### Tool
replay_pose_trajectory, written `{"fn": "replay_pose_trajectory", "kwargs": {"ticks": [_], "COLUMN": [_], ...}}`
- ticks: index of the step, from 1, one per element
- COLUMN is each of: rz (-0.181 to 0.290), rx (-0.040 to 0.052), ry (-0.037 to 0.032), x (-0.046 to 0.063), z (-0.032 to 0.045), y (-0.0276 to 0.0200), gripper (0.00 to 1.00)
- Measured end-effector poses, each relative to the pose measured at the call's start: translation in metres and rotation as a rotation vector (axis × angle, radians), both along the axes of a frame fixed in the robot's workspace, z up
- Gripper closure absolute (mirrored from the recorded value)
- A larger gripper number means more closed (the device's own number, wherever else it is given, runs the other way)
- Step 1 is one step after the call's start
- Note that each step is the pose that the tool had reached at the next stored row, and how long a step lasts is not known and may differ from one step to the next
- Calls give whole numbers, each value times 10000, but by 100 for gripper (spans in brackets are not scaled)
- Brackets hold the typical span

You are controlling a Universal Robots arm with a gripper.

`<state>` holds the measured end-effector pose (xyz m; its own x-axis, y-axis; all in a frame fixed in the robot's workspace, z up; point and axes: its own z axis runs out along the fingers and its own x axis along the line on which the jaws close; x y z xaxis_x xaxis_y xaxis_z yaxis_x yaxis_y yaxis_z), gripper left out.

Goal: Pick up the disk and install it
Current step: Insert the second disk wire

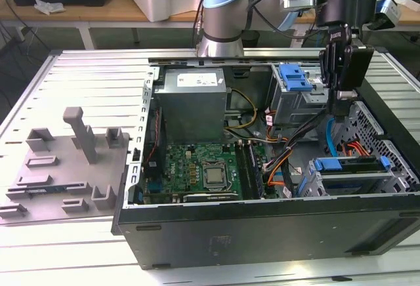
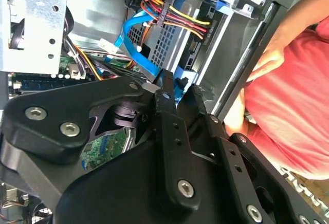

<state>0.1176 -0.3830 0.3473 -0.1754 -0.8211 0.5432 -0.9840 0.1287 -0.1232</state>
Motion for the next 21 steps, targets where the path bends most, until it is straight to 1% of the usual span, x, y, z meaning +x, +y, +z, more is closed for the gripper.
{"fn": "replay_pose_trajectory", "kwargs": {"ticks": [2, 3, 5, 7, 15, 16, 17, 18, 19, 21], "rz": [-1, 0, 0, 0, 32, 33, 34, 35, 35, 36], "rx": [-20, -50, -166, -232, -241, -240, -237, -237, -238, -238], "ry": [-37, -43, -43, -42, -43, -43, -44, -43, -43, -43], "x": [-25, -26, -26, -26, -26, -26, -26, -26, -26, -26], "z": [-15, -18, -20, -26, -60, -61, -63, -63, -62, -63], "y": [0, 2, 12, 16, 18, 19, 20, 21, 22, 24], "gripper": [69, 69, 69, 69, 69, 71, 78, 78, 84, 84]}}
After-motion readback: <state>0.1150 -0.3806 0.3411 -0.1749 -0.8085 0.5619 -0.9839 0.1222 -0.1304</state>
